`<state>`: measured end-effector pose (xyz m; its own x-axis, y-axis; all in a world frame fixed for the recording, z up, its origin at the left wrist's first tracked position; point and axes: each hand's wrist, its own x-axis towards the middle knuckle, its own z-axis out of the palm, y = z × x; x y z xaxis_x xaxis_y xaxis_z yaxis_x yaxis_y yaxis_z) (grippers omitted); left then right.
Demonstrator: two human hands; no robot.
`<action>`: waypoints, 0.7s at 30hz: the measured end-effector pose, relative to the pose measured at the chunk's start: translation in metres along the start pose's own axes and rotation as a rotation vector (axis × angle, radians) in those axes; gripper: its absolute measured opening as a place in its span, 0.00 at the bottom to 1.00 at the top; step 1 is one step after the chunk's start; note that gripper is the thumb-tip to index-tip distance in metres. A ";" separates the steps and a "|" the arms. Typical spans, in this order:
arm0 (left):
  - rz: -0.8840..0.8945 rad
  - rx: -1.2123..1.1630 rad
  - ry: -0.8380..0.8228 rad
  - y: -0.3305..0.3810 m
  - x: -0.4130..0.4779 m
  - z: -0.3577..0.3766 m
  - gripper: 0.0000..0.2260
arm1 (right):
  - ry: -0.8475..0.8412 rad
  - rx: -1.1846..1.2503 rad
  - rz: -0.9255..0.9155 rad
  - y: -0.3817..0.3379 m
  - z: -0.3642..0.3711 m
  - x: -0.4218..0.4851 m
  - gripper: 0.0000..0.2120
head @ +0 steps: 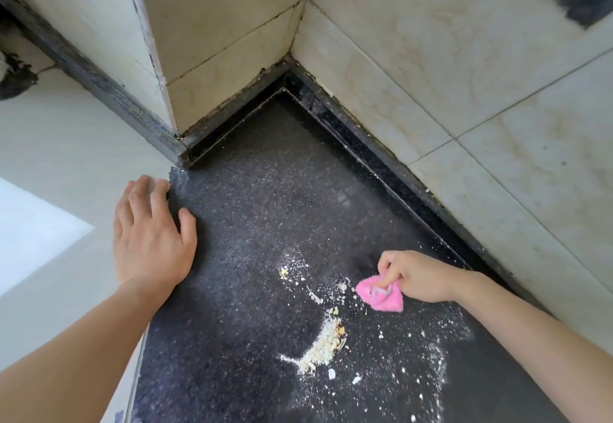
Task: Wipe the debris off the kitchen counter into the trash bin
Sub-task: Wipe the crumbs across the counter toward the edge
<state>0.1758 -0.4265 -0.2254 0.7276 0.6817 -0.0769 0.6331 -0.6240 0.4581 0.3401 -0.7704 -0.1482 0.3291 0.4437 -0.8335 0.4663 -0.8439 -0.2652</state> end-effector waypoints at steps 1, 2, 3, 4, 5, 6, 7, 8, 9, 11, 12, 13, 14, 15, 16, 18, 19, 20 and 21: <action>0.003 0.003 -0.001 -0.001 0.000 0.000 0.20 | -0.029 0.028 0.000 -0.002 -0.002 -0.006 0.22; 0.005 0.004 -0.003 0.000 0.000 0.000 0.20 | -0.015 0.087 -0.001 -0.007 -0.008 -0.009 0.24; 0.010 0.001 -0.003 0.000 0.000 0.000 0.21 | 0.051 0.156 -0.002 -0.014 -0.017 -0.007 0.26; 0.014 -0.003 -0.003 0.000 0.000 0.000 0.21 | 0.139 0.191 -0.014 -0.024 -0.029 -0.001 0.26; 0.016 -0.005 -0.004 0.000 0.000 0.000 0.21 | 0.231 0.206 -0.039 -0.035 -0.042 0.010 0.23; 0.017 -0.006 -0.006 0.001 0.001 0.000 0.20 | 0.319 0.208 -0.067 -0.048 -0.056 0.024 0.17; 0.016 -0.005 -0.009 0.001 0.001 0.000 0.20 | 0.401 0.209 -0.089 -0.061 -0.070 0.040 0.13; 0.014 -0.003 -0.013 0.001 0.001 -0.001 0.20 | 0.468 0.211 -0.116 -0.076 -0.084 0.057 0.14; 0.010 0.001 -0.017 0.001 0.001 -0.001 0.20 | 0.519 0.224 -0.143 -0.089 -0.096 0.075 0.17; 0.004 0.010 -0.026 0.001 0.002 -0.001 0.21 | 0.586 0.261 -0.150 -0.109 -0.116 0.109 0.22; 0.004 0.012 -0.030 0.001 0.001 -0.001 0.21 | 0.605 0.269 -0.143 -0.116 -0.123 0.124 0.19; 0.007 0.010 -0.031 0.001 0.002 -0.001 0.21 | 0.609 0.273 -0.145 -0.123 -0.126 0.133 0.16; 0.010 0.006 -0.029 0.001 0.002 -0.002 0.21 | 0.591 0.268 -0.167 -0.130 -0.125 0.138 0.13; 0.012 0.003 -0.023 0.002 0.003 -0.001 0.21 | 0.561 0.250 -0.193 -0.134 -0.122 0.140 0.11; 0.012 0.005 -0.021 0.000 0.003 0.000 0.21 | 0.522 0.215 -0.209 -0.138 -0.114 0.140 0.11; 0.016 0.008 -0.022 -0.001 0.002 0.001 0.21 | 0.447 0.104 -0.225 -0.139 -0.091 0.133 0.11; 0.019 0.008 -0.025 -0.002 0.003 0.001 0.22 | 0.408 0.069 -0.237 -0.136 -0.076 0.125 0.11; 0.020 0.008 -0.029 -0.002 0.003 0.000 0.22 | 0.367 0.048 -0.245 -0.132 -0.061 0.115 0.11; 0.023 0.007 -0.032 -0.001 0.002 0.000 0.22 | 0.329 0.036 -0.245 -0.128 -0.045 0.102 0.13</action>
<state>0.1766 -0.4240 -0.2264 0.7499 0.6547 -0.0949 0.6179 -0.6418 0.4542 0.3512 -0.6039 -0.1774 0.4595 0.7004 -0.5461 0.5361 -0.7090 -0.4581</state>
